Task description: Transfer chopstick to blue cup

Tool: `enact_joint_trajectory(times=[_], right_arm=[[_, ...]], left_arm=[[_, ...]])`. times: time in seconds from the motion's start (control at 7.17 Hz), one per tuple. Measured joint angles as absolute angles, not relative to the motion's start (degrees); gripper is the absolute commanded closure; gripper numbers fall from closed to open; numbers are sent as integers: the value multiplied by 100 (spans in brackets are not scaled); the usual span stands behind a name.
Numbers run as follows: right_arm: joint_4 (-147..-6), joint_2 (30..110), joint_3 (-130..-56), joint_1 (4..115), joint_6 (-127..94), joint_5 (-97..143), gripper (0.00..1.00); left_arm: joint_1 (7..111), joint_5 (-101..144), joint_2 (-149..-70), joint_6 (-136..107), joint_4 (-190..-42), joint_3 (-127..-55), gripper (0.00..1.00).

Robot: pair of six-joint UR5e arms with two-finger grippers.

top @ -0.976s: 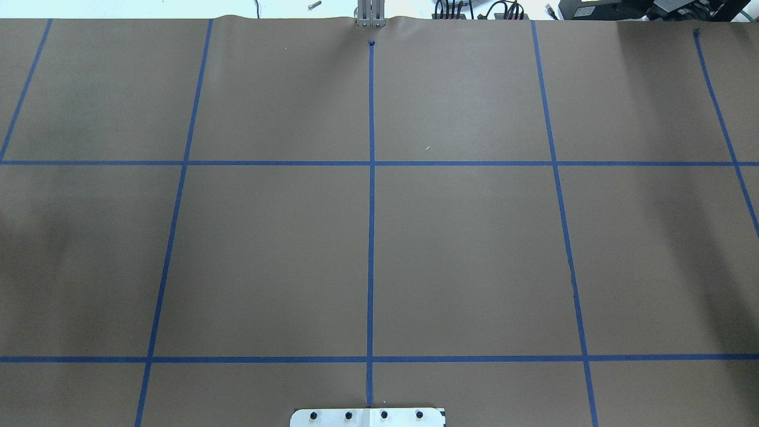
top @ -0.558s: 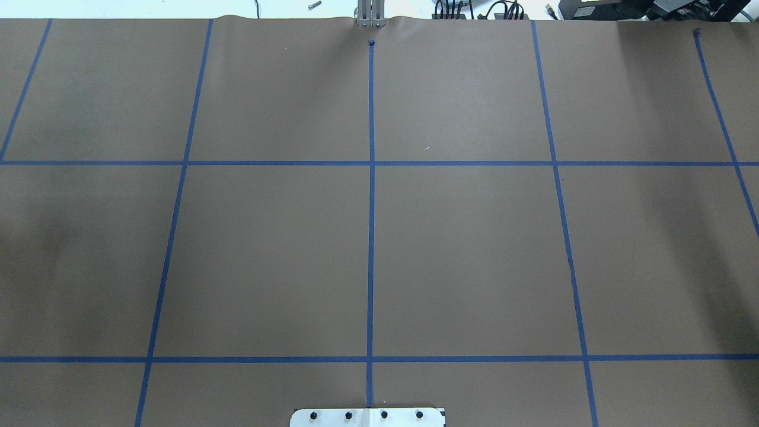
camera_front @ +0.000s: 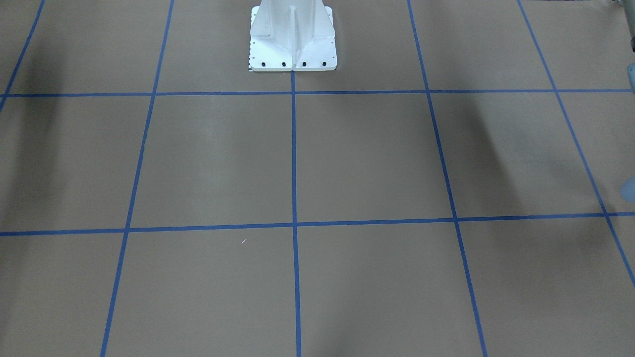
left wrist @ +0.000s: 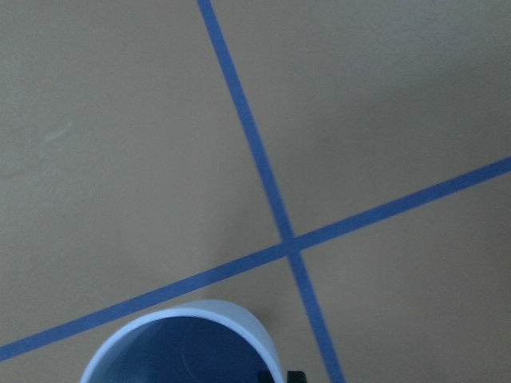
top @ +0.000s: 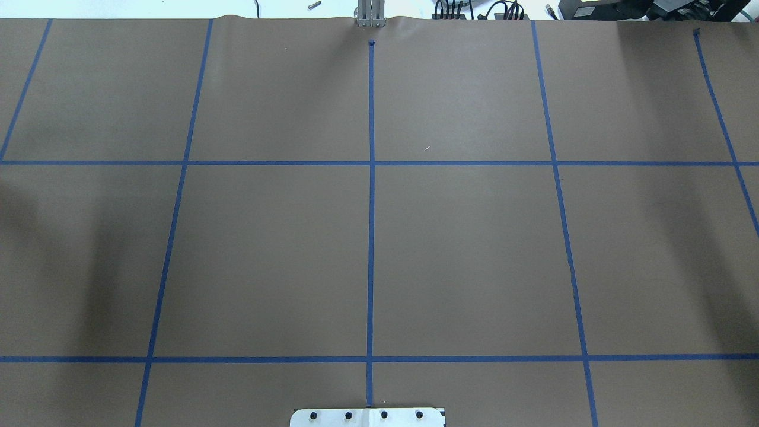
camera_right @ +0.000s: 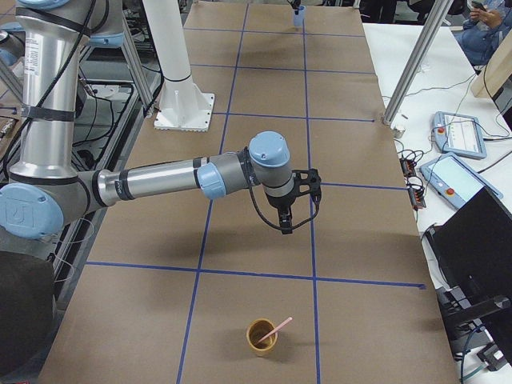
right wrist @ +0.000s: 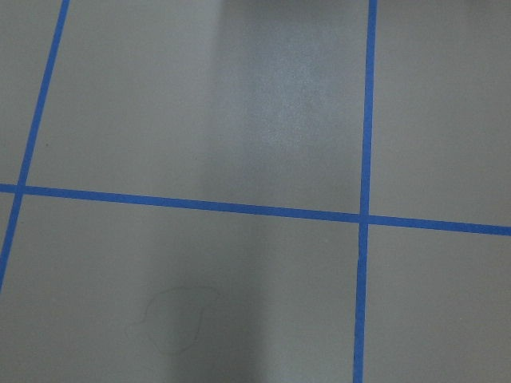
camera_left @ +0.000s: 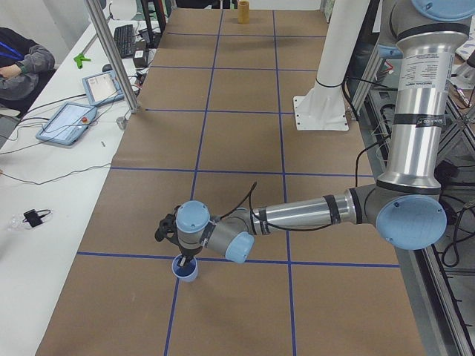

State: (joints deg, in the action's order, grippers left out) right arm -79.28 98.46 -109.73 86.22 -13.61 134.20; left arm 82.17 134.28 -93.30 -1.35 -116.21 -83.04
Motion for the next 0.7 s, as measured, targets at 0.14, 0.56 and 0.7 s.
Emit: enact_joint_trajectory(times=[0.14, 0.56, 0.7], right_arm=[[-7928, 9845, -10960, 8622, -1362, 13423, 0], [-7928, 9844, -10886, 8622, -1364, 13425, 0], [-7928, 9843, -10871, 8622, -1368, 13428, 0]], left_arm=[[8189, 13443, -9485, -203, -10877, -8922, 100], [7026, 12990, -10291, -1354, -10083, -10090, 100], [6388, 12770, -10716, -2148, -10048, -10208, 100]])
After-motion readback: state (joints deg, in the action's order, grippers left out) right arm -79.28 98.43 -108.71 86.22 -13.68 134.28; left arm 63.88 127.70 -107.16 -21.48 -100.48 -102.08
